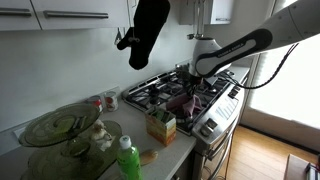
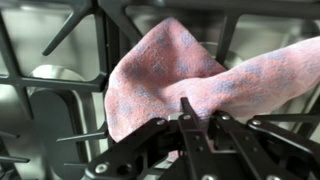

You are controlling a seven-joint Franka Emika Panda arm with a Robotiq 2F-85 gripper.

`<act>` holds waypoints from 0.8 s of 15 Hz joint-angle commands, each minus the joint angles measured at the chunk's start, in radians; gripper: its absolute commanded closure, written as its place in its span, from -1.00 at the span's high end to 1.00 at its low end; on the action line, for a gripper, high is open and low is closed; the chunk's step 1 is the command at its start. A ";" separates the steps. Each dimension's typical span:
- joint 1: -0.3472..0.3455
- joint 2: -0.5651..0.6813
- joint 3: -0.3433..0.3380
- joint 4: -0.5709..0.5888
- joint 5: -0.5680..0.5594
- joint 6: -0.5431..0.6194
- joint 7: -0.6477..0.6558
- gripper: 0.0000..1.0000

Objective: Pick up the pink cloth and wipe the bottom left cooker on the stove, put the pick cloth black onto the borehole

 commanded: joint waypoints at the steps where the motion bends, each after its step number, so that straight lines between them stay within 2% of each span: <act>1: -0.017 -0.034 0.045 0.002 0.141 -0.168 -0.118 -0.92; 3: -0.013 -0.031 0.052 0.009 0.204 -0.202 -0.140 -0.92; 6: -0.008 -0.010 0.060 0.009 0.288 -0.128 -0.118 -0.92; 10: -0.016 0.030 0.074 0.005 0.407 0.077 -0.139 -0.92; 12: -0.019 0.054 0.082 0.001 0.426 0.203 -0.154 -0.92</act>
